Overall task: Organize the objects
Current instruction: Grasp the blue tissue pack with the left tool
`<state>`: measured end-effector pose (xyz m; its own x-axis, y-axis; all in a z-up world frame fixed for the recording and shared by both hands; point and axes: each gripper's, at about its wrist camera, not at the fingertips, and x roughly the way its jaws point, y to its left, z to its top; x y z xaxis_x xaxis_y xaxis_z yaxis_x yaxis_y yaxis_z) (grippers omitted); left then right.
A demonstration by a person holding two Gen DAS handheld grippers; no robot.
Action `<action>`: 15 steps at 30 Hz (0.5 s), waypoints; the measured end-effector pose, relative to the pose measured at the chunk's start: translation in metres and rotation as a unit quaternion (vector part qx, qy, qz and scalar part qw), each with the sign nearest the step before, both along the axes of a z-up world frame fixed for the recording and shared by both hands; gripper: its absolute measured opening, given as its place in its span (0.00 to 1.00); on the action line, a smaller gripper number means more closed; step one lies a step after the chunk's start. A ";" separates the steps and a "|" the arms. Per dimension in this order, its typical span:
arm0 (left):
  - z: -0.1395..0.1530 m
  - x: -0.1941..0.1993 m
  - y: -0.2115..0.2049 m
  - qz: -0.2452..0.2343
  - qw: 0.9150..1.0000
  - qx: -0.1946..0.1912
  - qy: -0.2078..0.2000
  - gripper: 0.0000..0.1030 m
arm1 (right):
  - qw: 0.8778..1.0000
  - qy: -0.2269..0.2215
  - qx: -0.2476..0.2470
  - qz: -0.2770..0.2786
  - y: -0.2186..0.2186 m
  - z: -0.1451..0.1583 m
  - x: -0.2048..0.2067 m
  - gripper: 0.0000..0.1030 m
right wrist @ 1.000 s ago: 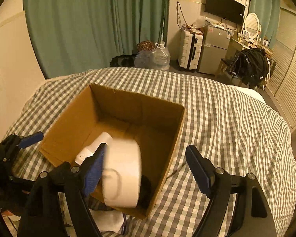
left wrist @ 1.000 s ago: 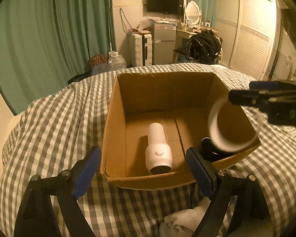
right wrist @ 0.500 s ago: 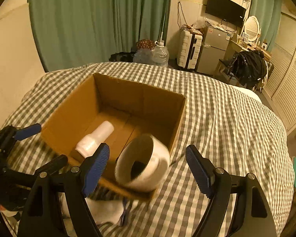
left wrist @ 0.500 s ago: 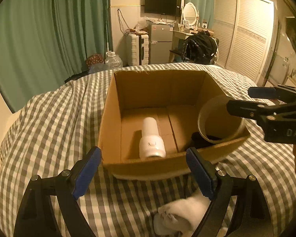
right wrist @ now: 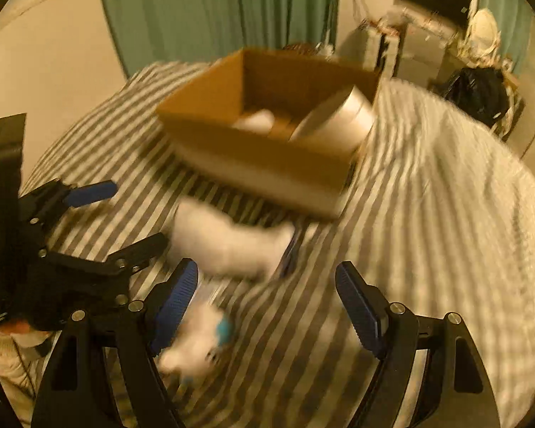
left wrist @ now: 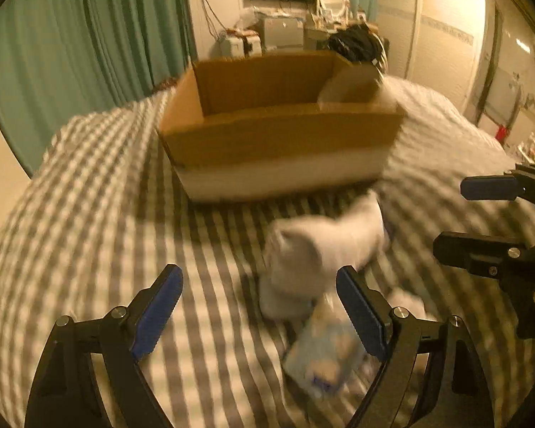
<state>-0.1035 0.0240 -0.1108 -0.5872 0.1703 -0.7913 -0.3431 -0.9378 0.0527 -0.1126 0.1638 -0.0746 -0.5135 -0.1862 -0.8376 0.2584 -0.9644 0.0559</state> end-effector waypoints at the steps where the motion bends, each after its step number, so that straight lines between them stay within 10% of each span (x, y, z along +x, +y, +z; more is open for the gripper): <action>1: -0.003 0.004 -0.001 -0.002 1.000 0.001 -0.007 0.88 | 1.000 -0.008 -0.004 0.002 0.000 -0.003 0.004 0.77; 15: -0.036 0.026 0.004 -0.021 0.998 0.020 -0.063 0.88 | 1.000 -0.008 0.001 -0.011 0.000 -0.006 0.014 0.77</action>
